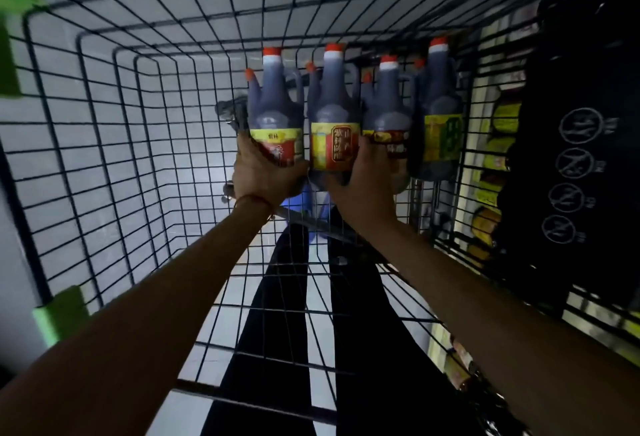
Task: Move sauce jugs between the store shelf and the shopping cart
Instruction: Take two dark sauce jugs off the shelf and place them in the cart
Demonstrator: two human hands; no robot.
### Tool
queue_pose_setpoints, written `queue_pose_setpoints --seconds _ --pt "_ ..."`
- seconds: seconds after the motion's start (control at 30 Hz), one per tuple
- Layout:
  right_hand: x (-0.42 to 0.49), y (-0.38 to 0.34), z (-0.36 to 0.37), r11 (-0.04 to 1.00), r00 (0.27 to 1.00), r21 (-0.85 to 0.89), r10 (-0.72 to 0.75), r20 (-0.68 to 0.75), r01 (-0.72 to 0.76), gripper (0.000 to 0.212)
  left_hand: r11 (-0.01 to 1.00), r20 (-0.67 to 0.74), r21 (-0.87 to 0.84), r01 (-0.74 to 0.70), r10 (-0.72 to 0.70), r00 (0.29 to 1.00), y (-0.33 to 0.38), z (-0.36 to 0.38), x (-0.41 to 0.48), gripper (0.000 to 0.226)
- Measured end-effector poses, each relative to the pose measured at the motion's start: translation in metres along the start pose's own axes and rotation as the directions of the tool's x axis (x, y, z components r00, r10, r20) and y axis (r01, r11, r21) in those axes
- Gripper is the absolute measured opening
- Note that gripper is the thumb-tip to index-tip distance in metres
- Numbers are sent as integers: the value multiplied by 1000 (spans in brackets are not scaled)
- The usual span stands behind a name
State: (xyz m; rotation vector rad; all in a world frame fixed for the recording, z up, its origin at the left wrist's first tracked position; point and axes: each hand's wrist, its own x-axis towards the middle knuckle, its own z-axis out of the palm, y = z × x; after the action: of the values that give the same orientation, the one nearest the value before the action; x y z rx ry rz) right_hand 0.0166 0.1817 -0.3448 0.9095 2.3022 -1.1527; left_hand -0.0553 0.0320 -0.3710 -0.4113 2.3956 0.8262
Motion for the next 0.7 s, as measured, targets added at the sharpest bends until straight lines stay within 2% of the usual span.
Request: queue_pose_setpoints --seconds 0.33,0.47,0.57,0.7 --pt "8 -22 29 988 977 55 149 -153 -142 93 999 -32 -41 -8 7 999 -18 -33 1 108" --pt "13 -24 40 956 965 198 240 -109 -215 96 998 -9 -13 -64 64 998 -28 -42 6 111" --pt "22 -24 37 919 947 264 318 -52 -294 105 998 16 -45 -47 48 999 -34 -42 10 108" --pt "36 -25 52 904 934 261 357 -25 -339 133 997 80 -74 10 -5 997 -42 -39 20 103"
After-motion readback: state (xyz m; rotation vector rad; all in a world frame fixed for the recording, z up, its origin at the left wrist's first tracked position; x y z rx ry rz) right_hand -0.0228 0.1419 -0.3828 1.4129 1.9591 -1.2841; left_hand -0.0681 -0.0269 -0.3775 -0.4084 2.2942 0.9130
